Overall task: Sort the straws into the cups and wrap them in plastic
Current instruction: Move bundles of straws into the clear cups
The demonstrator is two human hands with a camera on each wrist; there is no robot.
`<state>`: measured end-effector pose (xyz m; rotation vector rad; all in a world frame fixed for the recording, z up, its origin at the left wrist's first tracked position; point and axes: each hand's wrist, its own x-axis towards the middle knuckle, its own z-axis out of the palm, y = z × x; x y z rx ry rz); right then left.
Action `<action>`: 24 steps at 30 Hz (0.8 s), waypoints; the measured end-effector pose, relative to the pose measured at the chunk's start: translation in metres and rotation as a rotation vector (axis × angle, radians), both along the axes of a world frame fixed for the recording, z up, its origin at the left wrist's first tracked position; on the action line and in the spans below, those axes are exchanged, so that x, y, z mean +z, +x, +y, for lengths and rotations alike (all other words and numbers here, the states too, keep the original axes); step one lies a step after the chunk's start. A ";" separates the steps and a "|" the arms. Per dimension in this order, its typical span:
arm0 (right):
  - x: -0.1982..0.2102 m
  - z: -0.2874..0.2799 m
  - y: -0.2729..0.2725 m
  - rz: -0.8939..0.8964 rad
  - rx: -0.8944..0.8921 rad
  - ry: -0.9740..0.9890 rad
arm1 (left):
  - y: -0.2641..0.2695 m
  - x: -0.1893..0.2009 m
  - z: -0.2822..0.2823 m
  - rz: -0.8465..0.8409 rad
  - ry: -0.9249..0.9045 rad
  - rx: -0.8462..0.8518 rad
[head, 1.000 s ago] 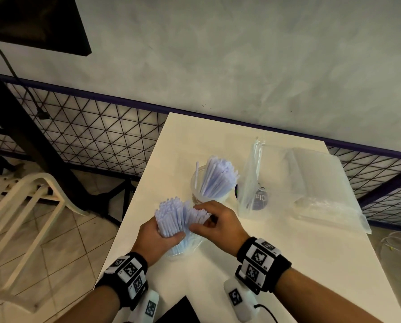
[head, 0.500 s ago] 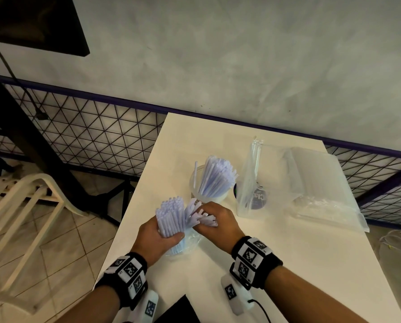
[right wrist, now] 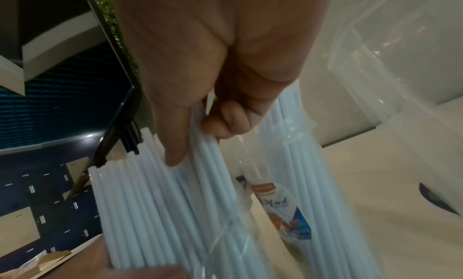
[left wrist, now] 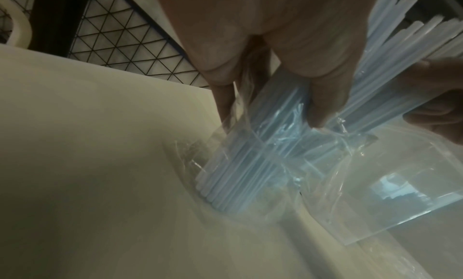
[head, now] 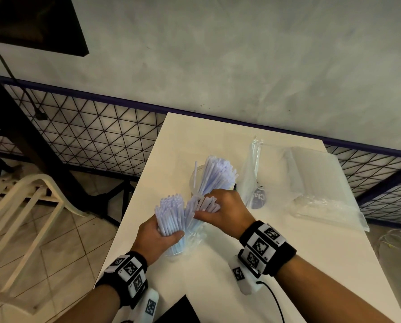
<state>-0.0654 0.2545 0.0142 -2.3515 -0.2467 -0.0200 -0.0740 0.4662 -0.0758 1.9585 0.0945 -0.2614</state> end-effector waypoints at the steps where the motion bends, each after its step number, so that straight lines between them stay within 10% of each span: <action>1: 0.002 0.000 0.002 0.008 0.006 -0.007 | 0.000 0.000 0.000 0.000 0.002 0.003; 24: 0.069 -0.009 0.011 0.044 0.102 0.026 | 0.006 0.000 0.002 0.018 -0.015 0.035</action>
